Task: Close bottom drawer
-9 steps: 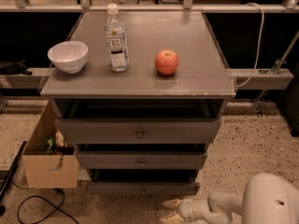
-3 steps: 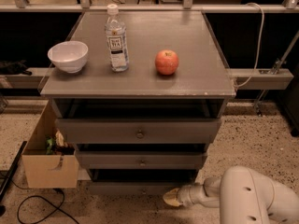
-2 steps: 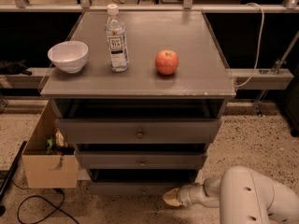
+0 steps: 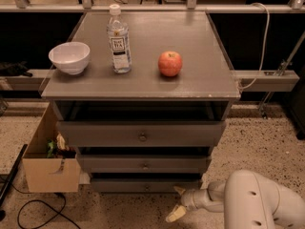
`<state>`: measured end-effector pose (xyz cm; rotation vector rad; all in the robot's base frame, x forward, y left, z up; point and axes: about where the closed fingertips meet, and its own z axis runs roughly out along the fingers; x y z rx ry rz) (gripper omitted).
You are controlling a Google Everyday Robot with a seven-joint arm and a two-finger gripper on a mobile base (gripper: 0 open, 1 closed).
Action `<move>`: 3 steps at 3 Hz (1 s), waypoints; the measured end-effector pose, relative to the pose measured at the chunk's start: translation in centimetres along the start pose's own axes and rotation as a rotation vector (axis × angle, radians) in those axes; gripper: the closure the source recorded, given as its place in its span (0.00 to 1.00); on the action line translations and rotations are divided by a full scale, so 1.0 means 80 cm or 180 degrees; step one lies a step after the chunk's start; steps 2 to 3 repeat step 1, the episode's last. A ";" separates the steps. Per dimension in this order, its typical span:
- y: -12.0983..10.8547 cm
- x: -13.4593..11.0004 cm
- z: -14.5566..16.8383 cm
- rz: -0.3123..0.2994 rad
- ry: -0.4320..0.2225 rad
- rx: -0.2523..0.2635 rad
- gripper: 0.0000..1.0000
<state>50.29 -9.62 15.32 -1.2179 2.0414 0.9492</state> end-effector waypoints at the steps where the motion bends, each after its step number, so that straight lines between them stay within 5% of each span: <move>1: 0.000 0.000 0.000 0.0000 0.0000 0.0000 0.00; 3: 0.000 0.000 0.000 0.0000 0.0000 0.0000 0.00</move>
Offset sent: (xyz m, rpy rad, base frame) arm 0.0000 0.0000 0.0000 0.0000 0.0000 0.0000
